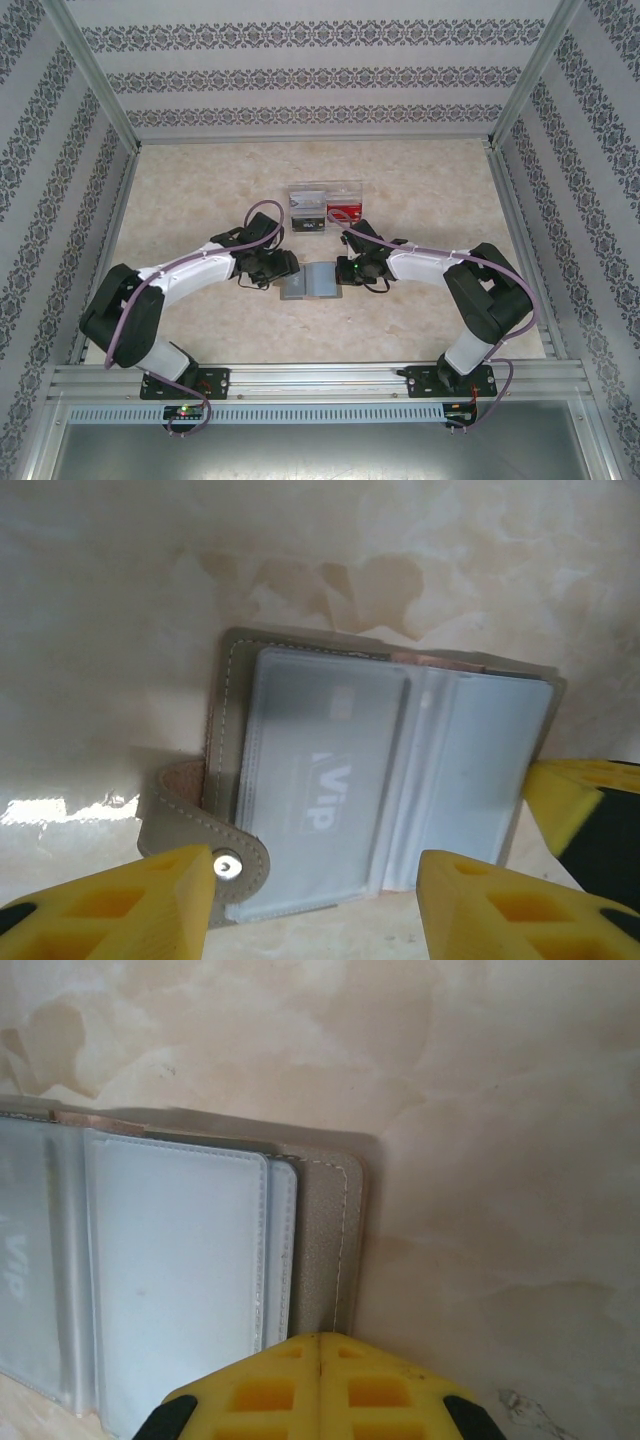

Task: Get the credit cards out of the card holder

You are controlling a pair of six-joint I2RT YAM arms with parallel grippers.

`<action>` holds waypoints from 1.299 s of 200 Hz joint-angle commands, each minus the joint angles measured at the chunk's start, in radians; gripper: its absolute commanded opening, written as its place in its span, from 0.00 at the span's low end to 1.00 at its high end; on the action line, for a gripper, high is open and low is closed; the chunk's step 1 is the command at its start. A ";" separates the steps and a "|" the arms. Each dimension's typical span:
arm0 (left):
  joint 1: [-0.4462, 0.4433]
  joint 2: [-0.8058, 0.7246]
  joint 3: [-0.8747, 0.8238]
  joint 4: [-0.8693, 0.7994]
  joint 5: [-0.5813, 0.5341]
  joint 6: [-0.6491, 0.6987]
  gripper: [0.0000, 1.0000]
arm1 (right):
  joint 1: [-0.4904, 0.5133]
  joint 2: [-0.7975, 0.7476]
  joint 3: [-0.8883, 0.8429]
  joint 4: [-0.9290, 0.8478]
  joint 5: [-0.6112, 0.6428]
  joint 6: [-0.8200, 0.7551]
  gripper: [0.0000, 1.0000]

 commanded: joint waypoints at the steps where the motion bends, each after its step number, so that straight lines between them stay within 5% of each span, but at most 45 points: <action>1: -0.016 0.045 0.047 0.038 0.003 0.015 0.56 | -0.006 0.014 -0.007 -0.034 0.020 -0.018 0.00; 111: -0.099 0.193 0.161 -0.002 -0.023 0.031 0.54 | -0.006 0.021 -0.014 -0.036 0.019 -0.019 0.00; 260: -0.088 0.174 0.119 -0.140 -0.181 0.010 0.53 | -0.006 0.022 -0.020 -0.036 0.018 -0.017 0.00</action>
